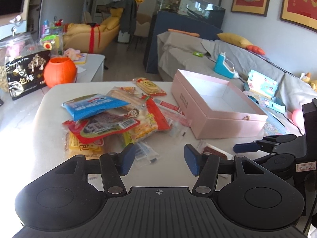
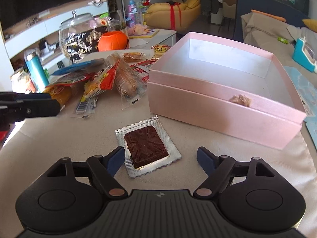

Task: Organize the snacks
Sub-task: 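Swing the right tool toward the snack pile while the left tool moves over the snacks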

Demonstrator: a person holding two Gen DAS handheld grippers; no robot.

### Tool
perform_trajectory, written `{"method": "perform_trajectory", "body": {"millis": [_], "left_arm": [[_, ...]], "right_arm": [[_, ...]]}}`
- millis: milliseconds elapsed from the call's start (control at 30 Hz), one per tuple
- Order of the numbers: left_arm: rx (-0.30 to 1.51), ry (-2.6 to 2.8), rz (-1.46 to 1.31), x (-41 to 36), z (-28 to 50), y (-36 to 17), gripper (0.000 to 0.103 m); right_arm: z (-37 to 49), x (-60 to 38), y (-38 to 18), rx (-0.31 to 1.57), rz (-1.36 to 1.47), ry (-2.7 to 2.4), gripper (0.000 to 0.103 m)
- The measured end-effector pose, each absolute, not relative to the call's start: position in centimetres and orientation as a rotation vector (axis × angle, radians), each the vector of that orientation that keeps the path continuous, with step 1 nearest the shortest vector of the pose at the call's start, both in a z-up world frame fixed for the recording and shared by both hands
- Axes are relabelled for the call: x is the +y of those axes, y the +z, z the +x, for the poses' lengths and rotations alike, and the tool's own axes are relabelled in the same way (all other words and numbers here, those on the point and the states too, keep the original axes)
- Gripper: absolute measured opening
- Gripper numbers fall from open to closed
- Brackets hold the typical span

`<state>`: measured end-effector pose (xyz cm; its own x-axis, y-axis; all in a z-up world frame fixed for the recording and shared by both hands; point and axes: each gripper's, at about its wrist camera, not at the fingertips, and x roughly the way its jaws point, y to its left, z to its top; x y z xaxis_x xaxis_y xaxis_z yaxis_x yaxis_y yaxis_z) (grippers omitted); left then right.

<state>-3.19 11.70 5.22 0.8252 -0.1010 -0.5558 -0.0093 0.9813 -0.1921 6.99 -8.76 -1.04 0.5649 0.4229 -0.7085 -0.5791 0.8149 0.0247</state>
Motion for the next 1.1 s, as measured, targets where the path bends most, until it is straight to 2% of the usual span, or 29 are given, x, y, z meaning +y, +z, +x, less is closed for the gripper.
{"method": "perform_trajectory", "body": {"millis": [333, 533, 567, 600, 667, 933, 1067, 1100], "left_arm": [[0.552, -0.065, -0.173, 12.6, -2.3, 5.5, 0.06], [0.481, -0.175, -0.151, 12.0, 1.6, 8.5, 0.059], [0.492, -0.187, -0.14, 11.9, 3.0, 8.8, 0.056], [0.515, -0.195, -0.133, 11.7, 4.6, 8.9, 0.044], [0.576, -0.195, -0.123, 11.4, 8.0, 8.4, 0.034], [0.762, -0.216, -0.05, 9.7, 19.8, 3.8, 0.034], [0.859, -0.263, 0.031, 8.9, 22.1, 1.8, 0.023], [0.85, -0.291, 0.052, 9.0, 21.6, 1.5, 0.023]], "right_arm": [[7.6, -7.7, -0.4, 0.764, -0.295, 0.621, 0.082], [6.7, -7.9, -0.6, 0.71, -0.267, 0.595, 0.082], [6.6, -8.1, -0.8, 0.7, -0.252, 0.588, 0.082], [6.5, -8.4, -0.9, 0.693, -0.233, 0.581, 0.082], [6.4, -8.8, -1.2, 0.694, -0.209, 0.573, 0.082], [8.1, -8.8, 0.9, 0.639, -0.25, 0.561, 0.082], [9.1, -9.0, 0.9, 0.627, -0.254, 0.56, 0.082], [9.2, -9.0, 0.7, 0.626, -0.265, 0.556, 0.082]]}}
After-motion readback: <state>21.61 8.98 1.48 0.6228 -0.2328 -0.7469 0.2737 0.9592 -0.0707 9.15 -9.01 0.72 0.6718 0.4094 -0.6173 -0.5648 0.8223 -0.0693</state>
